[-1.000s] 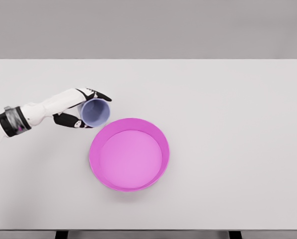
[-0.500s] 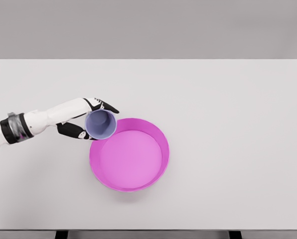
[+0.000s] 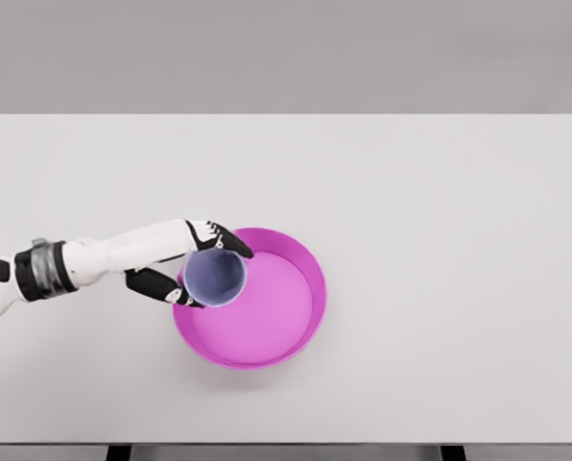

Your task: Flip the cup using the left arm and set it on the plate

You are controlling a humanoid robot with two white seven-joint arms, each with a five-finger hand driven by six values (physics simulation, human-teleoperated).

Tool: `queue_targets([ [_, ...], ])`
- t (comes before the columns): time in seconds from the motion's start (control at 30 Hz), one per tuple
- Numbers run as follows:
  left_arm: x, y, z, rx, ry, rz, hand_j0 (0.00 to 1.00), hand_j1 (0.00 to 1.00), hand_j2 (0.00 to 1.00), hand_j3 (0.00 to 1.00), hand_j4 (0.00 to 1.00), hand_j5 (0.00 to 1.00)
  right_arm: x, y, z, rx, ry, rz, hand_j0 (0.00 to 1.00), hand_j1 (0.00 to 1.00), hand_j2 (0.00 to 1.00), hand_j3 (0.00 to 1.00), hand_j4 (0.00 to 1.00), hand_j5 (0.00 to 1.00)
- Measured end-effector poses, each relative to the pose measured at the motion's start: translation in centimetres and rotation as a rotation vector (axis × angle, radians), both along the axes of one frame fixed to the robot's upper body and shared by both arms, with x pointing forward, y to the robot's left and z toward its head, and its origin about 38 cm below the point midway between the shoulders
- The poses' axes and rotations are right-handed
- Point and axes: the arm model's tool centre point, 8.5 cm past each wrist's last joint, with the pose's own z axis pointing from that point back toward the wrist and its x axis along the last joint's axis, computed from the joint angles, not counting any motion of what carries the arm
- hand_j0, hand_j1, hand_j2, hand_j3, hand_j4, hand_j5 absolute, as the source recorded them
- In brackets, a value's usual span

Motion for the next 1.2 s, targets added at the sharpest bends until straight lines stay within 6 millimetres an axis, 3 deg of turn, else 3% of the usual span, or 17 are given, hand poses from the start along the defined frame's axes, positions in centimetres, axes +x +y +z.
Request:
queue_targets([
  [0.37,-1.0,-1.0,-1.0,-0.004,0.039,-0.037,0.84,0.84,0.84,0.84,0.84,0.84,0.0,0.0,0.0,0.000,0.000,0.000,1.00,1.00,1.00,1.00,1.00,1.00],
  [0.47,-1.1,-1.0,-1.1,-0.001,0.042,-0.039,0.94,0.94,0.94,0.94,0.94,0.94,0.0,0.0,0.0,0.000,0.000,0.000,1.00,1.00,1.00,1.00,1.00,1.00],
  [0.63,-1.0,-0.9,-0.9,-0.003,0.037,-0.036,1.00,1.00,1.00,1.00,1.00,1.00,0.0,0.0,0.0,0.000,0.000,0.000,1.00,1.00,1.00,1.00,1.00,1.00],
  [0.87,-0.6,-0.6,-0.1,-0.020,0.023,-0.022,1.00,1.00,1.00,1.00,1.00,1.00,0.0,0.0,0.0,0.000,0.000,0.000,1.00,1.00,1.00,1.00,1.00,1.00],
  [1.03,0.2,1.6,1.4,-0.027,0.005,0.038,1.00,1.00,1.00,1.00,1.00,1.00,0.0,0.0,0.0,0.000,0.000,0.000,1.00,1.00,1.00,1.00,1.00,1.00],
  [1.2,1.4,7.0,1.6,-0.005,0.006,0.194,1.00,1.00,1.00,1.00,1.00,1.00,0.0,0.0,0.0,0.000,0.000,0.000,1.00,1.00,1.00,1.00,1.00,1.00],
])
